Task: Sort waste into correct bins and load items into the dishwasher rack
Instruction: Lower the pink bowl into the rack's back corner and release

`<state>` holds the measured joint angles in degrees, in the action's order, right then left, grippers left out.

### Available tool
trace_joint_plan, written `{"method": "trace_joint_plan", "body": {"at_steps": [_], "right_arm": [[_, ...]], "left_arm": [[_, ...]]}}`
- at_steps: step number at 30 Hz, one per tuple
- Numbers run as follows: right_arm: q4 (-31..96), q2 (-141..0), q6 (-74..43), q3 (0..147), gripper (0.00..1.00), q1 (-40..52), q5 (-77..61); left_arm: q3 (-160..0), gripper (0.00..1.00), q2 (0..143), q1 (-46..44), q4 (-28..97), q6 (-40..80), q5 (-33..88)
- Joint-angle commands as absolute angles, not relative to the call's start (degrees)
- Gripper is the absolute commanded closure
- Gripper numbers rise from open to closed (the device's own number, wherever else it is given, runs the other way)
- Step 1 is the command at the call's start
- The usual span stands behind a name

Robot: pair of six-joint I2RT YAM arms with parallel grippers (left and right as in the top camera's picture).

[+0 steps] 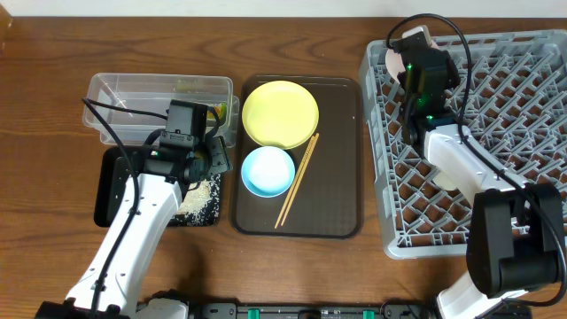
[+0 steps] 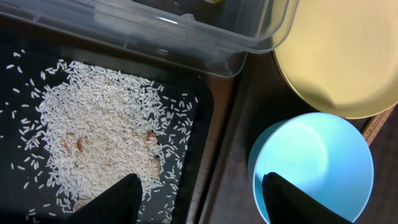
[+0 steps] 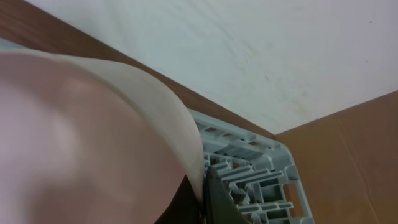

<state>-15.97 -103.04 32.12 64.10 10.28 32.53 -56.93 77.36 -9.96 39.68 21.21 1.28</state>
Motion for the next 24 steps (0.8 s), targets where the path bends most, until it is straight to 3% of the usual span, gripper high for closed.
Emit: {"method": "trace_joint_plan", "body": {"at_steps": [1, 24], "right_arm": [[-17.6, -103.8, 30.9, 62.7, 0.99, 10.2, 31.5], [-25.2, -104.6, 30.9, 62.7, 0.99, 9.4, 35.1]], "left_arm": [[-56.6, 0.35, 77.1, -9.9, 39.9, 21.7, 0.6], [-56.6, 0.35, 77.1, -9.9, 39.9, 21.7, 0.6]]}}
